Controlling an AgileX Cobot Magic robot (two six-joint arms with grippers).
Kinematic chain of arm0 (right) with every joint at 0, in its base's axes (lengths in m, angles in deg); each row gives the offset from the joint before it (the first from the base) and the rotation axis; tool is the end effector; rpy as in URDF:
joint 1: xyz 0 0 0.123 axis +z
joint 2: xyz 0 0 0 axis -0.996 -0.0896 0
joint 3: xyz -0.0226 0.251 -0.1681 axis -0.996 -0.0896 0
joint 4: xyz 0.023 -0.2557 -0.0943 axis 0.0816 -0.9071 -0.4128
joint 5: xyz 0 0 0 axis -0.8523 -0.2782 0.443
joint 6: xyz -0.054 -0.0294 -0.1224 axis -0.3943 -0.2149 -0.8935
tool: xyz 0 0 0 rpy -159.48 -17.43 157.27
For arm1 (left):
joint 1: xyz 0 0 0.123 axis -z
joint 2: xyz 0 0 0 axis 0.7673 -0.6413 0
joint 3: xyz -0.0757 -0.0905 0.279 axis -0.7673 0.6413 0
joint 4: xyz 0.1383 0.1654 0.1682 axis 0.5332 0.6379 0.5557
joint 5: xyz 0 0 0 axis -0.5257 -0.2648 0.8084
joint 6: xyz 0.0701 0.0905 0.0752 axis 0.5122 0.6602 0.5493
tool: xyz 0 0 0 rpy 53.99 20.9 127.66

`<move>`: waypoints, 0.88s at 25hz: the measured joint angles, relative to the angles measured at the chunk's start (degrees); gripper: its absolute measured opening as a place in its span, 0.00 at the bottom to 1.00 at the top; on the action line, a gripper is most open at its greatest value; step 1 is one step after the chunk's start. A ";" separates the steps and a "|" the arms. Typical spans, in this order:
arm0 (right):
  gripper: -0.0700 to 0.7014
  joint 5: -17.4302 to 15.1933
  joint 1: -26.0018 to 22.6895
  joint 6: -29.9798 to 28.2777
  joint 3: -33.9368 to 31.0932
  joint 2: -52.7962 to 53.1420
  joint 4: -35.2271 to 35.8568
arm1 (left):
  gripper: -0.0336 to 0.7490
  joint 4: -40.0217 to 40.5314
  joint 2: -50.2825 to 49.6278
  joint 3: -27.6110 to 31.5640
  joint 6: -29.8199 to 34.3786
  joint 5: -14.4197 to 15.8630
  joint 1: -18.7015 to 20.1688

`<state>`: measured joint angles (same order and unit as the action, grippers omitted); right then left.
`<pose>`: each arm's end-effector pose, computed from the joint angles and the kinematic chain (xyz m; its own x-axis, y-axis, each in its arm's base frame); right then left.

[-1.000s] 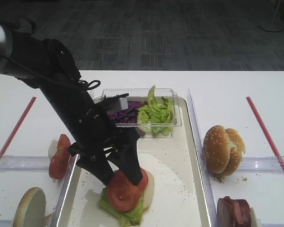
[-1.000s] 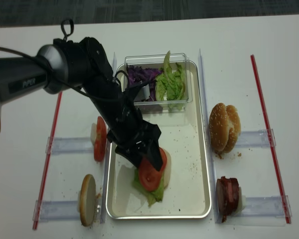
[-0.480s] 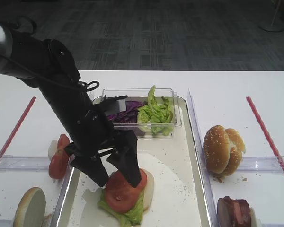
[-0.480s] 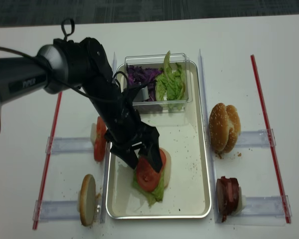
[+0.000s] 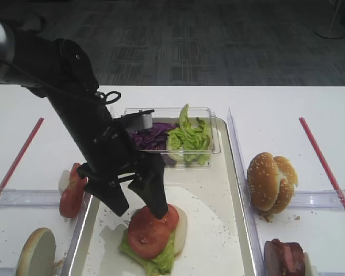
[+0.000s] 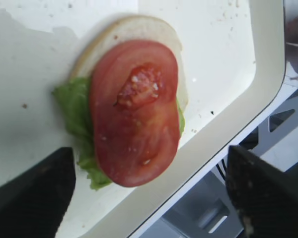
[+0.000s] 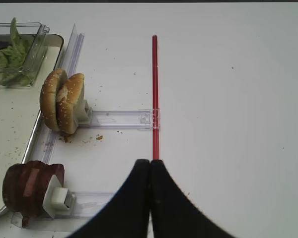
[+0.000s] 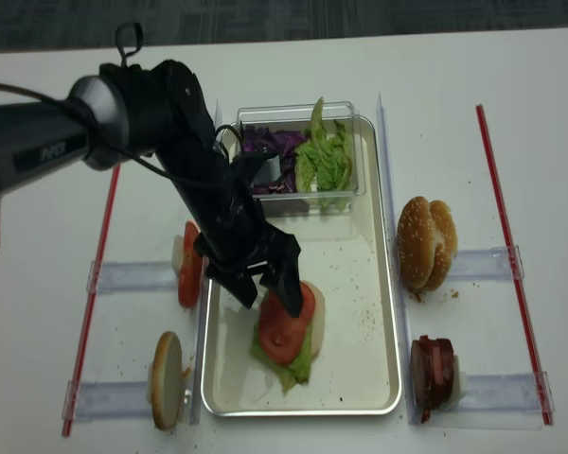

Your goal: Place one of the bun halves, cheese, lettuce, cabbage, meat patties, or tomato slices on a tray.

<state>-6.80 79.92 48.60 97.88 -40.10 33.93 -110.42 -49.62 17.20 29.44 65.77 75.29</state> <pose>0.0332 0.0076 0.2529 -0.5163 0.0342 -0.8557 0.0156 0.9994 0.0305 0.2975 -0.2180 0.1451 -0.8723 0.4832 0.0751 0.3793 0.7654 -0.5199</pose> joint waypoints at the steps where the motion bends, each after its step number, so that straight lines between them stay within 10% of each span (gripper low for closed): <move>1: 0.56 0.00 0.00 0.00 0.00 0.00 0.00 | 0.77 0.89 0.35 -0.76 -0.49 0.00 0.00; 22: 0.56 0.00 0.00 0.00 0.00 0.00 0.00 | 0.77 2.33 0.92 -14.60 -4.97 1.62 0.00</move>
<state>-6.80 79.92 48.60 97.88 -40.10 33.93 -108.09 -48.70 2.61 24.46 67.40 75.29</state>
